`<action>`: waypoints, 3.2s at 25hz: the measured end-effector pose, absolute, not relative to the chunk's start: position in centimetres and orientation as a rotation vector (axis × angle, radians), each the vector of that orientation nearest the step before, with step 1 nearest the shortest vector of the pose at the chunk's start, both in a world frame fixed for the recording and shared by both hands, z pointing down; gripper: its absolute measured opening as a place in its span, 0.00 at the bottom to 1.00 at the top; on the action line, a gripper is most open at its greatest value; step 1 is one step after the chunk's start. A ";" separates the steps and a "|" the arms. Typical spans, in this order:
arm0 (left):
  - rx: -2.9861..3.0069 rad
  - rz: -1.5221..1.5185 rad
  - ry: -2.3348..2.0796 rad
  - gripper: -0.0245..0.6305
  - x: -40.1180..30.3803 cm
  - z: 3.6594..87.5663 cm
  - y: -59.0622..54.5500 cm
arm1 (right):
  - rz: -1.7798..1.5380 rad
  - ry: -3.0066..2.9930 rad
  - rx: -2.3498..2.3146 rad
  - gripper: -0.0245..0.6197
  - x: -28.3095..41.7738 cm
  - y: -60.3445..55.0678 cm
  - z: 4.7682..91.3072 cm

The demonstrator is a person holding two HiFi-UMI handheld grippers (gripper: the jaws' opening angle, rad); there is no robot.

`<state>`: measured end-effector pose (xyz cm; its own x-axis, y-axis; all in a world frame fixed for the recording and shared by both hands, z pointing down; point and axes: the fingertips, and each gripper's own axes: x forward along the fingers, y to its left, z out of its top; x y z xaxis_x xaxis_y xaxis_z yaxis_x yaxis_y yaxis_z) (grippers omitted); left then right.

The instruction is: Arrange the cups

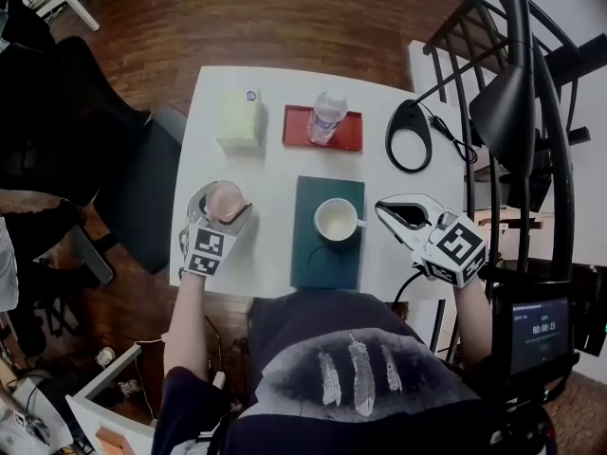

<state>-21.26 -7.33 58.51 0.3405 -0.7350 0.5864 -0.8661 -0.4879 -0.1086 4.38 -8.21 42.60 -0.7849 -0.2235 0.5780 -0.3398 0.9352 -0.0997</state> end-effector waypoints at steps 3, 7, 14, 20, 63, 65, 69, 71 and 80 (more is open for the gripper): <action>2.355 0.847 -1.461 0.63 -21.4 58.1 -7.5 | 0.297 -2.502 0.430 0.04 4.9 -8.3 42.6; 2.295 0.775 -1.475 0.63 -22.1 57.8 -7.4 | 0.288 -2.514 0.440 0.04 4.9 -8.6 42.5; 2.299 0.717 -1.483 0.63 -22.3 55.9 -6.8 | 0.292 -2.512 0.439 0.04 5.6 -8.0 43.2; 2.427 0.661 -1.470 0.63 -20.8 50.8 -7.1 | 0.269 -2.536 0.452 0.04 5.6 -8.2 42.3; 2.927 0.840 -0.614 0.63 0.9 48.4 4.2 | 0.350 -2.588 0.668 0.04 11.2 -5.4 42.4; 2.945 0.863 -0.571 0.63 1.9 49.0 4.8 | 0.353 -2.586 0.692 0.04 11.7 -5.3 42.2; 2.947 0.846 -0.547 0.63 3.1 49.8 4.9 | 0.360 -2.575 0.708 0.04 12.5 -5.1 42.3; 2.935 0.827 -0.547 0.63 3.4 50.1 4.7 | 0.359 -2.569 0.702 0.04 12.6 -5.0 42.5; 2.912 0.799 -0.518 0.63 3.8 52.0 4.1 | 0.349 -2.557 0.684 0.04 12.5 -5.4 42.9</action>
<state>3.81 4.13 51.99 0.8071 -0.3009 0.5080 -0.3414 -0.9398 -0.0143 12.50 -5.44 42.86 -0.7667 -0.4045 0.4984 -0.5233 0.8436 -0.1204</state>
